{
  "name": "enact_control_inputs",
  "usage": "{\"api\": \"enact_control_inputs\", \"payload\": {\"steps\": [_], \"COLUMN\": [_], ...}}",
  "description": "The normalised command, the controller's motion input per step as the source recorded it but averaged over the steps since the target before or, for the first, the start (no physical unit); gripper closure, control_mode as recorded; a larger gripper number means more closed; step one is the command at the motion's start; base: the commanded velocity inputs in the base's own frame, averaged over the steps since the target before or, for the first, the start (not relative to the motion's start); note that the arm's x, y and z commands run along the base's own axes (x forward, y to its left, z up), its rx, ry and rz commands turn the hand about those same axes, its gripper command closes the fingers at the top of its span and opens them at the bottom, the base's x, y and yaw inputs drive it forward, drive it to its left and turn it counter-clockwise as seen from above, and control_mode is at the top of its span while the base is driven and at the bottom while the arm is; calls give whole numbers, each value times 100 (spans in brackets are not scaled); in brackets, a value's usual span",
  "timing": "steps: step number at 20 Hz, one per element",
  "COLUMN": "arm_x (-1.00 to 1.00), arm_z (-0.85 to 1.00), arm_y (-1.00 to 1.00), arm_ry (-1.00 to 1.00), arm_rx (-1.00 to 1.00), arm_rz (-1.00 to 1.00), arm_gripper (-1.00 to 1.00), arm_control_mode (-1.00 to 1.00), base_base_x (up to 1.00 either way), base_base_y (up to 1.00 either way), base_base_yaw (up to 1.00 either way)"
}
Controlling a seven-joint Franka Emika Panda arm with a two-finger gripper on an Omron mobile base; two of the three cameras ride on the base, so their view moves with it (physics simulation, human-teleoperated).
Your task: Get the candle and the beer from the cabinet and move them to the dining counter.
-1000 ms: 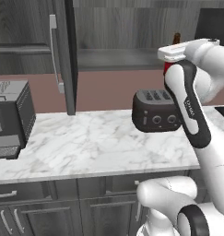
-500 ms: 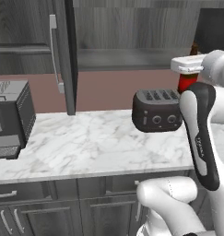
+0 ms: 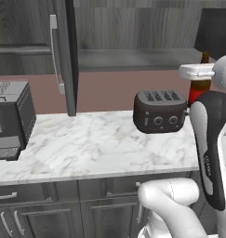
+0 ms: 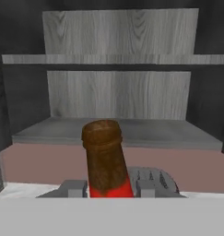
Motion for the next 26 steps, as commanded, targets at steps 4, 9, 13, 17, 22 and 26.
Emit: {"api": "enact_control_inputs", "payload": {"steps": [4,9,13,17,22,26], "arm_x": [-34,-18,0,9,0,0], "arm_z": [-42,-17,0,9,3,0], "arm_y": [-3,-2,3,4,0,0], "arm_ry": [0,-6,-1,0,0,0], "arm_rx": [5,7,1,0,0,0], "arm_rz": [0,-1,-5,-2,0,0], "arm_gripper": [100,100,100,100,100,100], "arm_control_mode": [-100,-100,-100,-100,-100,-100], "base_base_x": [0,0,0,0,0,0], "base_base_y": [0,0,0,0,0,0], "base_base_yaw": [0,0,0,0,0,0]}}
